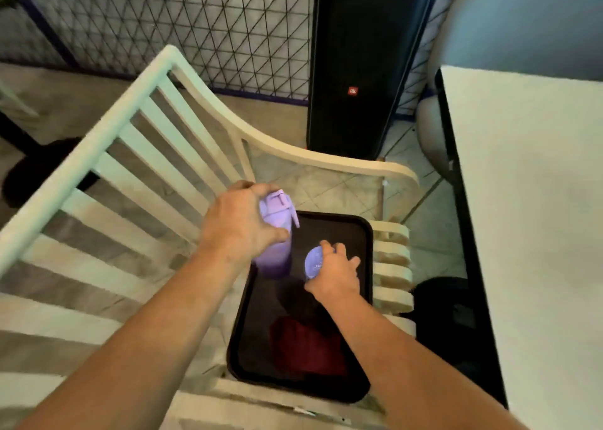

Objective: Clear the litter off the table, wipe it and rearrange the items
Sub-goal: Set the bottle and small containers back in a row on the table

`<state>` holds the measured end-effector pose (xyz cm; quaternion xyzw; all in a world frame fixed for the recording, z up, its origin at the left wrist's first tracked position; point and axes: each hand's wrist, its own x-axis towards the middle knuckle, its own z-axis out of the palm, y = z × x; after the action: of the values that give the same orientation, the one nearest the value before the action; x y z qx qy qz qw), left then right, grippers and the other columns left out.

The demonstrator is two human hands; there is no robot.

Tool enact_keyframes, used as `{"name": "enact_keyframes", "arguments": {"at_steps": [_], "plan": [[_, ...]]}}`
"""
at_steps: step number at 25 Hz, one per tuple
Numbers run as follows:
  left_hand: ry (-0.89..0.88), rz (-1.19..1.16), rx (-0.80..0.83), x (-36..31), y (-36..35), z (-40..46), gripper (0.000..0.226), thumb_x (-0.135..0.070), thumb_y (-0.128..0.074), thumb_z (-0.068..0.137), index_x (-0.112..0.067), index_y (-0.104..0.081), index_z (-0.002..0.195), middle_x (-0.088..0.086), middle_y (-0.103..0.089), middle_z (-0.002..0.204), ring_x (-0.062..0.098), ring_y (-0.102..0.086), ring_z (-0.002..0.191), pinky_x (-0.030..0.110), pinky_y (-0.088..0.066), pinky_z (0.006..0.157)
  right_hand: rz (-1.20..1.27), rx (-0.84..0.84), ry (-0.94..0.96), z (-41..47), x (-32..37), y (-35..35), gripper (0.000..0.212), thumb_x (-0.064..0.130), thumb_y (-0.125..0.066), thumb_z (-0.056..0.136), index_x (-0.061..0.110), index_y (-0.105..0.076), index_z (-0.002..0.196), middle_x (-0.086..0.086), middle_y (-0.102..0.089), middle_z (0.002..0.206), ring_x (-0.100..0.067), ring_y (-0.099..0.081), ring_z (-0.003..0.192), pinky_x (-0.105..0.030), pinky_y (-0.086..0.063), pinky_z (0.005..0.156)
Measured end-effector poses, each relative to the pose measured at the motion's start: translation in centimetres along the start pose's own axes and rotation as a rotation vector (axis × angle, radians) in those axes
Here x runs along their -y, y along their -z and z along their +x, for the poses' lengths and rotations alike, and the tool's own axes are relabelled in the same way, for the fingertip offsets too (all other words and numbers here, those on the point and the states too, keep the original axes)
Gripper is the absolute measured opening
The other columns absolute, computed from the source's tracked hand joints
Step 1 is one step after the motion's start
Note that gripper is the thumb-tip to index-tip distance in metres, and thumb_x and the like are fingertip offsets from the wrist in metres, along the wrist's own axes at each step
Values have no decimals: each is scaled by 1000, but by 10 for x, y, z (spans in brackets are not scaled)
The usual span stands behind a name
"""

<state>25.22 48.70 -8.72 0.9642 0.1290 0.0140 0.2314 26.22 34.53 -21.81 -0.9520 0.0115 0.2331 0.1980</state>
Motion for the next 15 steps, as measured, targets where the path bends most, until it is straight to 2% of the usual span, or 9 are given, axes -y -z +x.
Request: {"name": "enact_keyframes", "arguments": {"at_steps": [2,5,7,12,15], "plan": [[-14,-55,-53,-22,50,-30,68,-28,-83,58,-38,-57,120,-3,-56,116,20,-53,94,23,-38,76,29,-51,79,-47,16,43,87,28,-74,72,28,-23,142,2,-26,139,-34,-29,125,-37,-43,89],[-101,-179,-137,-70,137,-98,63,-27,-84,53,-37,-60,111,-2,-61,108,23,-57,95,30,-47,82,101,-196,224,-148,15,125,90,31,-76,68,24,-25,142,-2,-33,137,-32,-38,122,-37,-38,97],[-153,-262,-168,-102,179,-138,59,-27,-84,52,-35,-61,106,-4,-62,103,22,-58,94,32,-49,82,201,-281,241,-212,1,175,93,30,-78,66,22,-26,142,-6,-38,134,-32,-44,119,-36,-36,100],[-279,-288,-49,-181,223,-203,47,-32,-81,53,-34,-57,94,-5,-60,92,18,-56,85,28,-47,70,130,-351,79,-316,-65,232,85,37,-76,67,26,-31,138,-6,-41,132,-34,-43,117,-37,-38,97],[-392,-259,22,-227,219,-227,46,-34,-80,56,-32,-56,96,-6,-57,90,17,-53,82,26,-42,66,100,-349,-81,-351,-119,241,91,38,-78,66,28,-27,140,-5,-37,140,-32,-39,124,-41,-40,101]]}}
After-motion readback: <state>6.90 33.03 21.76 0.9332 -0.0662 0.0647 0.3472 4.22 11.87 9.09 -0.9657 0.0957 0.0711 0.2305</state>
